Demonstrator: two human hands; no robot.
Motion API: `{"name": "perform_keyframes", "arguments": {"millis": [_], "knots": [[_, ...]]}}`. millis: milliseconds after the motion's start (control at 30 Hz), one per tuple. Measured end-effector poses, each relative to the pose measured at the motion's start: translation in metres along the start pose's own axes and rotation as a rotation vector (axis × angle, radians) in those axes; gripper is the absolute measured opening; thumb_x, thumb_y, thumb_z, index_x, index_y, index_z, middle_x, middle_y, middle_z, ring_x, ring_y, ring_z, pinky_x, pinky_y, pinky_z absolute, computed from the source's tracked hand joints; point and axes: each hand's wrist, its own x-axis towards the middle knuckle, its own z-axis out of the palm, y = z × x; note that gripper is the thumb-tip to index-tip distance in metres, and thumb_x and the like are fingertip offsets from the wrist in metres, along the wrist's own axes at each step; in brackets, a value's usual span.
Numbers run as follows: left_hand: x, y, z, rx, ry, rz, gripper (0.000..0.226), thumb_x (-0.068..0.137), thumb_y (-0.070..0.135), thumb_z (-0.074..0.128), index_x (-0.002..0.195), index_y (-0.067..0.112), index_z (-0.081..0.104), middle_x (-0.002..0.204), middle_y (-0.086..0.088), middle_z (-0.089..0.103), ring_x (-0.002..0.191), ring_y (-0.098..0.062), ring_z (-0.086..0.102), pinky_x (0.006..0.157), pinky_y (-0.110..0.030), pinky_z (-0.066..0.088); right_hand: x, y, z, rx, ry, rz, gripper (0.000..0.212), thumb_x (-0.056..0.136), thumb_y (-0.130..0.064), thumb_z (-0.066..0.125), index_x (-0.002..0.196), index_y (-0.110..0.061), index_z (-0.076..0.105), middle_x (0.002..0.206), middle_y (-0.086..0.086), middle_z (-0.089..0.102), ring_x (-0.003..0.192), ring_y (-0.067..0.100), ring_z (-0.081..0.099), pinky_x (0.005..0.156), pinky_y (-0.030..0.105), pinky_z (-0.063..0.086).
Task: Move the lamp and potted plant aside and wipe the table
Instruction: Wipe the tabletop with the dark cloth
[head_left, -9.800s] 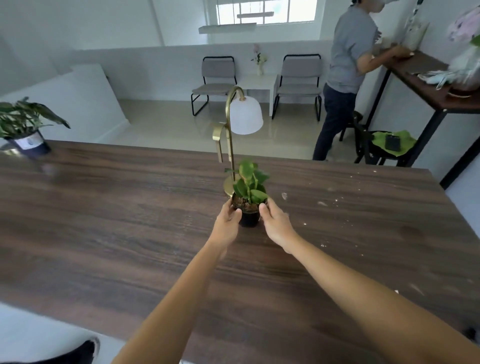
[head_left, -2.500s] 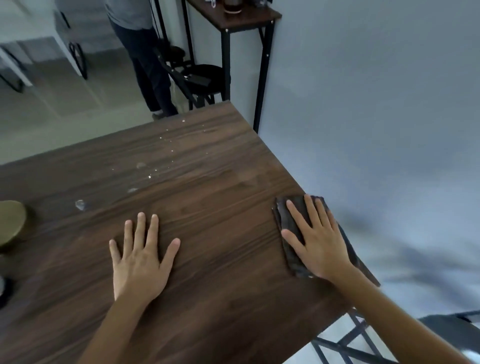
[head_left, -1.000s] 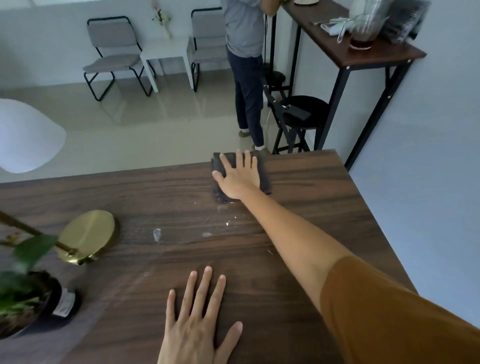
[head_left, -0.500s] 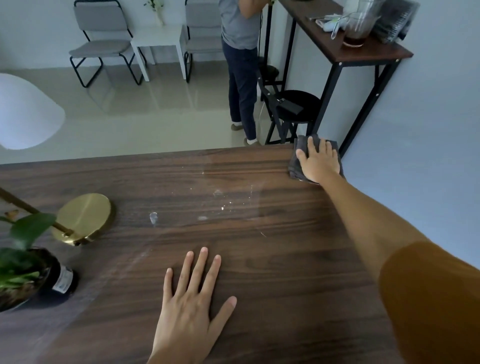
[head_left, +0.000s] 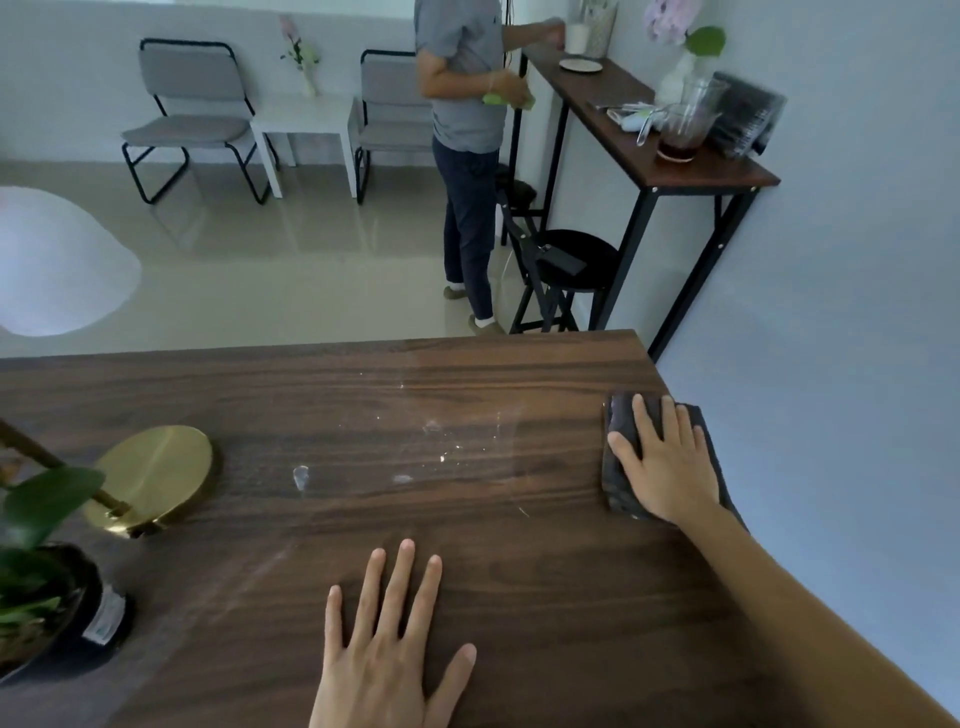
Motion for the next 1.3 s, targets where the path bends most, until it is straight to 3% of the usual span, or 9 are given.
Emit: {"name": "perform_keyframes", "arguments": {"millis": [233, 367, 467, 633, 767, 900, 1067, 1200, 1300], "knots": [[-0.003, 0.006, -0.012, 0.043, -0.068, -0.018, 0.077, 0.082, 0.071, 0.038, 0.143, 0.024, 0.041, 0.153, -0.003, 0.034, 0.141, -0.027, 0.030, 0.104, -0.054, 0.022, 0.121, -0.095, -0.004, 0.086, -0.125, 0.182, 0.071, 0.095, -0.064, 0.009, 0.155, -0.027, 0.001, 0.162, 0.019, -0.006, 0.149, 0.038, -0.007, 0.119, 0.053, -0.003], [-0.007, 0.006, -0.020, 0.045, -0.080, -0.030, 0.071, 0.091, 0.068, 0.025, 0.147, 0.026, 0.030, 0.157, 0.000, 0.024, 0.145, -0.024, 0.018, 0.108, -0.053, 0.014, 0.041, -0.162, 0.009, 0.056, -0.149, -0.170, 0.066, 0.095, -0.063, 0.008, 0.154, -0.034, 0.000, 0.163, 0.014, -0.005, 0.150, 0.032, -0.004, 0.121, 0.049, -0.001], [-0.015, -0.001, -0.028, -0.227, 0.024, 0.019, 0.062, 0.095, 0.059, 0.024, 0.150, 0.031, 0.019, 0.159, 0.012, 0.010, 0.146, -0.007, -0.003, 0.118, -0.049, 0.006, -0.050, -0.162, 0.015, -0.011, -0.148, -0.419, 0.065, 0.094, -0.063, 0.005, 0.154, -0.037, 0.002, 0.164, 0.011, 0.000, 0.151, 0.029, 0.001, 0.121, 0.045, 0.000], [-0.070, -0.066, -0.047, -0.360, 0.237, -0.014, 0.044, 0.094, 0.048, 0.044, 0.135, 0.030, 0.050, 0.144, 0.019, 0.043, 0.139, 0.002, 0.028, 0.114, -0.041, 0.028, -0.124, -0.072, 0.006, -0.017, -0.175, -0.694, 0.058, 0.088, -0.072, -0.005, 0.145, -0.057, -0.009, 0.161, -0.011, -0.013, 0.149, 0.015, -0.012, 0.119, 0.031, -0.004], [-0.115, -0.136, -0.054, -0.159, 0.303, -0.244, 0.051, 0.091, 0.054, 0.038, 0.121, 0.021, 0.064, 0.131, 0.006, 0.058, 0.124, -0.017, 0.052, 0.106, -0.043, 0.035, -0.046, -0.080, 0.005, -0.045, -0.086, -0.373, 0.069, 0.088, -0.070, -0.004, 0.151, -0.044, 0.000, 0.164, 0.001, -0.001, 0.151, 0.025, 0.001, 0.121, 0.045, 0.009], [-0.120, -0.147, -0.047, -0.104, 0.241, -0.404, 0.067, 0.087, 0.060, 0.037, 0.133, 0.013, 0.053, 0.142, -0.005, 0.048, 0.136, -0.021, 0.038, 0.109, -0.051, 0.031, 0.019, -0.194, 0.002, 0.067, -0.115, 0.099, 0.072, 0.093, -0.066, 0.008, 0.155, -0.031, 0.003, 0.163, 0.018, -0.002, 0.148, 0.042, -0.002, 0.119, 0.055, 0.000], [-0.118, -0.146, -0.047, -0.050, 0.201, -0.425, 0.074, 0.089, 0.063, 0.030, 0.144, 0.014, 0.037, 0.153, -0.002, 0.034, 0.145, -0.015, 0.018, 0.117, -0.042, 0.010, -0.057, -0.336, 0.031, 0.035, -0.175, -0.453, 0.066, 0.094, -0.065, 0.008, 0.153, -0.038, 0.000, 0.163, 0.013, -0.006, 0.149, 0.037, -0.004, 0.120, 0.052, -0.003], [-0.120, -0.145, -0.050, -0.041, 0.163, -0.419, 0.076, 0.090, 0.066, 0.024, 0.147, 0.017, 0.031, 0.156, 0.002, 0.026, 0.146, -0.011, 0.009, 0.117, -0.037, 0.002, -0.111, -0.279, 0.029, 0.013, -0.163, -0.743, 0.067, 0.090, -0.067, -0.001, 0.153, -0.042, 0.005, 0.164, 0.003, 0.002, 0.151, 0.027, 0.003, 0.121, 0.045, 0.007], [-0.118, -0.145, -0.048, -0.028, 0.120, -0.426, 0.077, 0.090, 0.066, 0.023, 0.145, 0.014, 0.036, 0.153, 0.000, 0.033, 0.144, -0.013, 0.014, 0.115, -0.038, 0.008, -0.074, -0.209, 0.023, -0.015, -0.137, -0.618, 0.072, 0.086, -0.070, -0.005, 0.152, -0.043, 0.005, 0.164, 0.000, 0.003, 0.151, 0.024, 0.005, 0.120, 0.044, 0.009]]}}
